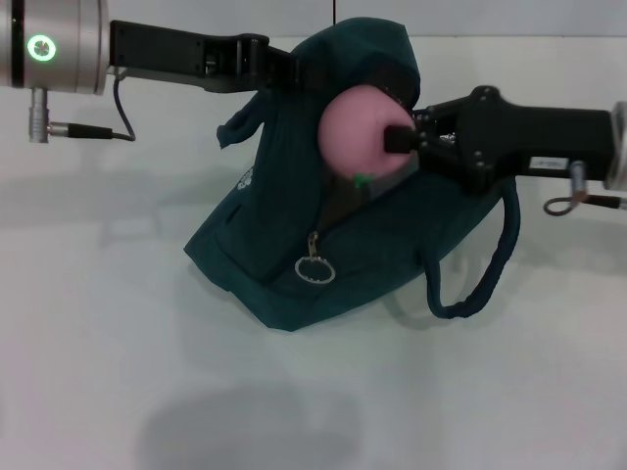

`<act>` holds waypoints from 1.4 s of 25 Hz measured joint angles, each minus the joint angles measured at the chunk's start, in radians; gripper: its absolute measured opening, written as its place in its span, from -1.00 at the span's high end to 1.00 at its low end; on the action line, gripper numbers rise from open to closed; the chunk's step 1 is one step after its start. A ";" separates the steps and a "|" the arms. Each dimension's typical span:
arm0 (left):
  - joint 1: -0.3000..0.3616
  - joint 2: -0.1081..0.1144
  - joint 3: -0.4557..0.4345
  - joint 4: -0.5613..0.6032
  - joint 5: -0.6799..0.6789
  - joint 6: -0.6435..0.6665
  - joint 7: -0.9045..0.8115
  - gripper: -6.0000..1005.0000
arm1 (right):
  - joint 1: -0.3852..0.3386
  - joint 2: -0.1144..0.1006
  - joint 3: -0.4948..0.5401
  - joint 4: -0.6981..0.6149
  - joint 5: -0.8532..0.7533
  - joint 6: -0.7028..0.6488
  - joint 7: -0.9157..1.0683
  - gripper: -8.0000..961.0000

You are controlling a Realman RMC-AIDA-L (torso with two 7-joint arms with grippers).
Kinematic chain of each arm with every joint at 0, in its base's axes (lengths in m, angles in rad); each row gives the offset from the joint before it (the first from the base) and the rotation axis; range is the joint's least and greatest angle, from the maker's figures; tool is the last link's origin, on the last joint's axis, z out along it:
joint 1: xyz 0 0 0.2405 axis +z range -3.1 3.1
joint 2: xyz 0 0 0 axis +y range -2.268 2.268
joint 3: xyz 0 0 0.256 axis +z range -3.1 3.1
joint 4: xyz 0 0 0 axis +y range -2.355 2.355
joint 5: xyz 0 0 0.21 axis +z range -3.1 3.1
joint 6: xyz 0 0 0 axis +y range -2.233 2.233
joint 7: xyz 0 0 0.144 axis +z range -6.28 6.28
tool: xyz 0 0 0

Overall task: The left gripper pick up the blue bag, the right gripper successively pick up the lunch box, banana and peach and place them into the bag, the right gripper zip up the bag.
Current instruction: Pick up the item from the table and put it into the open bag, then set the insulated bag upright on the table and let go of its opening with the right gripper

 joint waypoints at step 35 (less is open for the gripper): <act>0.010 0.001 0.000 -0.006 0.008 -0.006 0.011 0.89 | -0.053 0.001 -0.142 -0.094 0.057 0.074 0.096 0.19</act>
